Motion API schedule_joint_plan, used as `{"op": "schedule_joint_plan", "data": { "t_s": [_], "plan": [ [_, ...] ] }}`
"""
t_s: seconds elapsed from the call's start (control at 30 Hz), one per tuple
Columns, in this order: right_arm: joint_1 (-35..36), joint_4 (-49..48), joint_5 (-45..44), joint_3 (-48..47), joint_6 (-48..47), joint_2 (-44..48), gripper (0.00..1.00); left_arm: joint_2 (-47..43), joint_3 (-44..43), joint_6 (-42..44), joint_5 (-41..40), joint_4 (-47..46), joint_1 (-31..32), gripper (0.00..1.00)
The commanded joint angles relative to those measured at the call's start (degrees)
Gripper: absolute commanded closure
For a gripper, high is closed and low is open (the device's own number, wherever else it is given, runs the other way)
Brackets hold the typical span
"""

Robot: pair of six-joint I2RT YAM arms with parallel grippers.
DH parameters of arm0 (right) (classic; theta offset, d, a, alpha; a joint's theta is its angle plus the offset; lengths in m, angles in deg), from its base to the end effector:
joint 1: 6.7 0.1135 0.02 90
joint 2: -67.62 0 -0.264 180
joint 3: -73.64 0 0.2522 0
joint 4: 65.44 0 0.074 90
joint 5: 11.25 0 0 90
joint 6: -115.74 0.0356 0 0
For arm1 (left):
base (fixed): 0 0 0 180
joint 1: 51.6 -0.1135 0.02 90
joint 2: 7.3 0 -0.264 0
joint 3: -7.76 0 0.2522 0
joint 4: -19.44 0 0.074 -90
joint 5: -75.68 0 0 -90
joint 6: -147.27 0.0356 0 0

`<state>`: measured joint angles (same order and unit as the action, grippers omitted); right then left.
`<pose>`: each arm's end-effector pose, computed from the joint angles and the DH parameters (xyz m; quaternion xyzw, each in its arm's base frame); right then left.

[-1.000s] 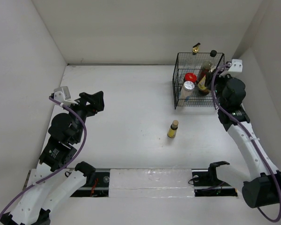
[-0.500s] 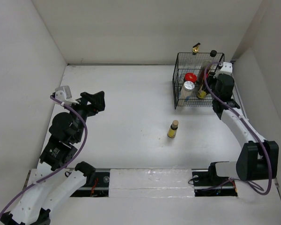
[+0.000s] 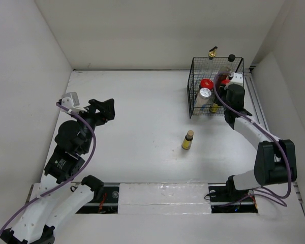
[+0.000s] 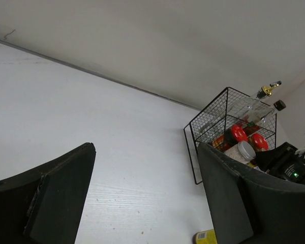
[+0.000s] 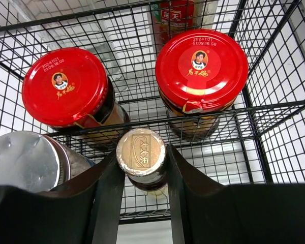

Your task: Organize the condiment bottles

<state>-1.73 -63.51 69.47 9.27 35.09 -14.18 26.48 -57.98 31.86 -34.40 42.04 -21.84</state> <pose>0.3252 0.0225 0.2631 0.0778 0.8109 0.0063 0.5800 0.1107 -0.0492 0.4113 -0.1086 0.6417 -0.2477 0.7177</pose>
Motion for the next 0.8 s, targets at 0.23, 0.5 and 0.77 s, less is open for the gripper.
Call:
{"op": "schedule_joint_plan", "data": {
  "t_s": [0.23, 0.5, 0.77],
  "plan": [
    [1.18, -4.34, -2.14, 1.39, 1.73, 8.12, 0.33, 0.67, -0.13, 0.54, 0.30, -2.51, -0.23, 0.22],
    [8.11, 3.57, 4.00, 3.49, 1.73, 24.22, 0.38, 0.06, -0.13, 1.06, -0.23, -2.51, -0.23, 0.25],
    [20.93, 20.95, 12.09, 9.91, -0.12, 36.09, 0.65, 0.76, -0.13, 1.06, 1.17, -2.34, -0.23, 0.61]
  ]
}}
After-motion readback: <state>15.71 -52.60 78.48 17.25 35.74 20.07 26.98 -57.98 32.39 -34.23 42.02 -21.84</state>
